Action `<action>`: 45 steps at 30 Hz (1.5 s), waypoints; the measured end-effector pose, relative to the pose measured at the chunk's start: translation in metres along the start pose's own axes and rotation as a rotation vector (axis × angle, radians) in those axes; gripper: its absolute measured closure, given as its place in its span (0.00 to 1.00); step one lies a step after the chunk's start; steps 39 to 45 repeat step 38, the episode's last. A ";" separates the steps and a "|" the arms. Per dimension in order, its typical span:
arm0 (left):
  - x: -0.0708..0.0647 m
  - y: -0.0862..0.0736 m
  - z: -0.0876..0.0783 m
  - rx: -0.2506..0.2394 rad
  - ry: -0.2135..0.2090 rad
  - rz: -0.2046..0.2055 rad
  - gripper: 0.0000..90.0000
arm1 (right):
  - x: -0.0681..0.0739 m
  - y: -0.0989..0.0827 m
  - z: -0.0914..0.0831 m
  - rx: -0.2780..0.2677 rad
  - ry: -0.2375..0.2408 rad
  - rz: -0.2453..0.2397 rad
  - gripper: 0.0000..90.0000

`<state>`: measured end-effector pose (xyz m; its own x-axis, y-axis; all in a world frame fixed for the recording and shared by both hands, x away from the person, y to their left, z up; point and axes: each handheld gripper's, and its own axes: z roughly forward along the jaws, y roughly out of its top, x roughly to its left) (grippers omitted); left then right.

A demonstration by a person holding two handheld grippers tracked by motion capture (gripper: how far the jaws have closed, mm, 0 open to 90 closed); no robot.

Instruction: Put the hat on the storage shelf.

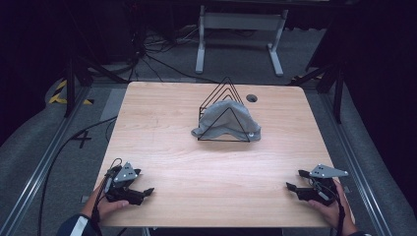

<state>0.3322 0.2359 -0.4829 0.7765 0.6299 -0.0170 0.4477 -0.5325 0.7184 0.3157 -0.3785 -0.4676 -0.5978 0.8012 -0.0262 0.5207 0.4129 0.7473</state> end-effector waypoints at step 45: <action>0.002 0.002 0.001 0.010 -0.006 0.012 0.15 | -0.001 0.000 0.000 0.002 -0.017 0.010 0.27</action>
